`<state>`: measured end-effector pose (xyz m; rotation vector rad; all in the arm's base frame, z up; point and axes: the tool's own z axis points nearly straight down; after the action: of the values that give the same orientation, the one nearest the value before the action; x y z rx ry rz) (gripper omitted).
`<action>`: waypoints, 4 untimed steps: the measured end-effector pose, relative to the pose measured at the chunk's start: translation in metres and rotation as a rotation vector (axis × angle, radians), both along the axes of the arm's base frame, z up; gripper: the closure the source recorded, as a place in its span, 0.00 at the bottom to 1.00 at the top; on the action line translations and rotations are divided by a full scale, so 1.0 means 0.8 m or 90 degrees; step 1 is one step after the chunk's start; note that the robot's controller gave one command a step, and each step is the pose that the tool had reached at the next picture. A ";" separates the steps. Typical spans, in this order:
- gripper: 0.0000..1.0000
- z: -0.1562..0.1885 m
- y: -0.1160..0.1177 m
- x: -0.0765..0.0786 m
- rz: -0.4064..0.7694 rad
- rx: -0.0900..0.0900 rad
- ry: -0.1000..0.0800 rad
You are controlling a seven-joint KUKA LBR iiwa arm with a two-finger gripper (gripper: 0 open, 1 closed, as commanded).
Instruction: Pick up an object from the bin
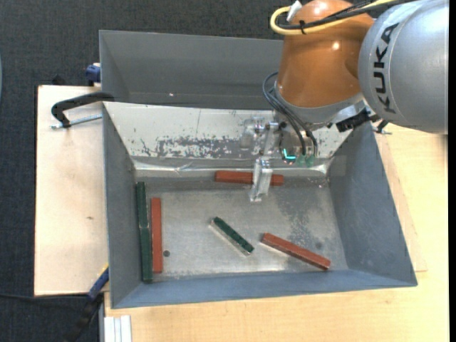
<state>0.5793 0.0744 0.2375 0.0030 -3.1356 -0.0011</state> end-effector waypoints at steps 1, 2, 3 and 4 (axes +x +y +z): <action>0.00 0.005 0.000 0.002 -0.001 0.001 -0.005; 0.00 -0.028 -0.015 0.003 -0.041 0.001 -0.009; 0.00 -0.112 -0.029 0.004 -0.042 0.000 -0.007; 0.00 -0.193 -0.079 0.016 -0.038 0.000 -0.004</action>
Offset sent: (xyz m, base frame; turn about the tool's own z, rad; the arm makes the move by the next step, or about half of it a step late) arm 0.0007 -0.0567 -0.1188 0.2674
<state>0.5922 0.0114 0.0829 -0.0896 -3.1399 -0.0016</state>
